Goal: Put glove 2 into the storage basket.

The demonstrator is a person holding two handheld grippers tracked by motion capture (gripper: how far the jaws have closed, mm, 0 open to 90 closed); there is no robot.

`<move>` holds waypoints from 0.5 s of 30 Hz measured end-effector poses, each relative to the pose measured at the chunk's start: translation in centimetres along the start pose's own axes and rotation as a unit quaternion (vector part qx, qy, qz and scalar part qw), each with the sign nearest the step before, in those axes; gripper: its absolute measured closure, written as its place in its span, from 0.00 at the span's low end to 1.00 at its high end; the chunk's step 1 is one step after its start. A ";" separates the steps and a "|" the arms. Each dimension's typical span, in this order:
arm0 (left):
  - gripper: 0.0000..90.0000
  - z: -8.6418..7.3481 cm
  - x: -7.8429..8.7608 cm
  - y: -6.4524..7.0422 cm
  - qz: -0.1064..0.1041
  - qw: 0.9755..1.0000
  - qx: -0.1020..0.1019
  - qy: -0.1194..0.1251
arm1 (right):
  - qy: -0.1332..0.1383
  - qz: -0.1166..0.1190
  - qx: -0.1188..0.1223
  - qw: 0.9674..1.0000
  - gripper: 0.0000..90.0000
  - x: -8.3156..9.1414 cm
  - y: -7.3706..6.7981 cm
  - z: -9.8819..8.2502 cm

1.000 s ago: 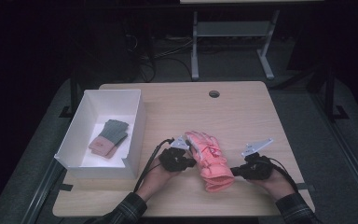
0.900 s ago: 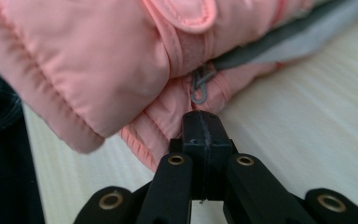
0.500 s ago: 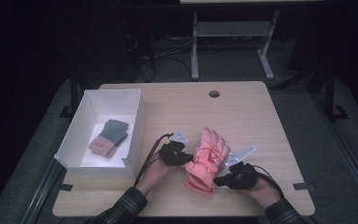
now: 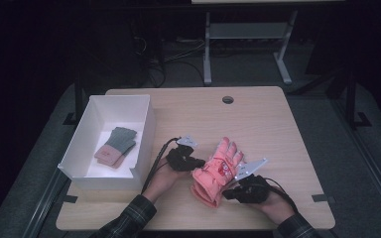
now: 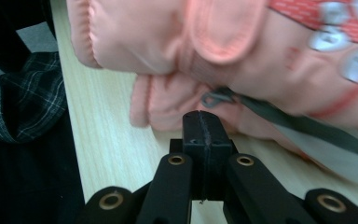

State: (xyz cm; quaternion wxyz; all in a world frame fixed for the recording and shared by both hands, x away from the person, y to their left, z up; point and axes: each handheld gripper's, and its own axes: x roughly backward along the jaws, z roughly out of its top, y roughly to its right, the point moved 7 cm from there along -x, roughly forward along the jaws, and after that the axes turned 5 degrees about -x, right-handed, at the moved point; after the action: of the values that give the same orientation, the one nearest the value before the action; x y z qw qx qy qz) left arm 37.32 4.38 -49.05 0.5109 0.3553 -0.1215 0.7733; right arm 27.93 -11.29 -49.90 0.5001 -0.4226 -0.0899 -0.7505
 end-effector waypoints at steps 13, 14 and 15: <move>0.54 2.5 3.4 -0.6 0.031 0.998 0.026 0.039 | 0.109 -0.055 -0.024 0.992 1.00 5.4 2.6 2.8; 0.51 2.6 3.5 -0.6 0.029 0.999 0.022 0.037 | 0.114 -0.059 -0.025 0.991 1.00 5.4 2.7 3.2; 0.48 2.7 3.5 -0.5 0.030 0.999 0.022 0.038 | 0.117 -0.064 -0.026 0.991 1.00 5.3 3.0 3.5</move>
State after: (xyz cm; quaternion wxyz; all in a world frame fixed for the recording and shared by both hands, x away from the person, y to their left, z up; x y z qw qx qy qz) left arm 38.12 5.58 -44.80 0.4835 0.3334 -0.0956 0.8037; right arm 31.53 -14.34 -44.70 0.4468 -0.3376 -0.0382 -0.8276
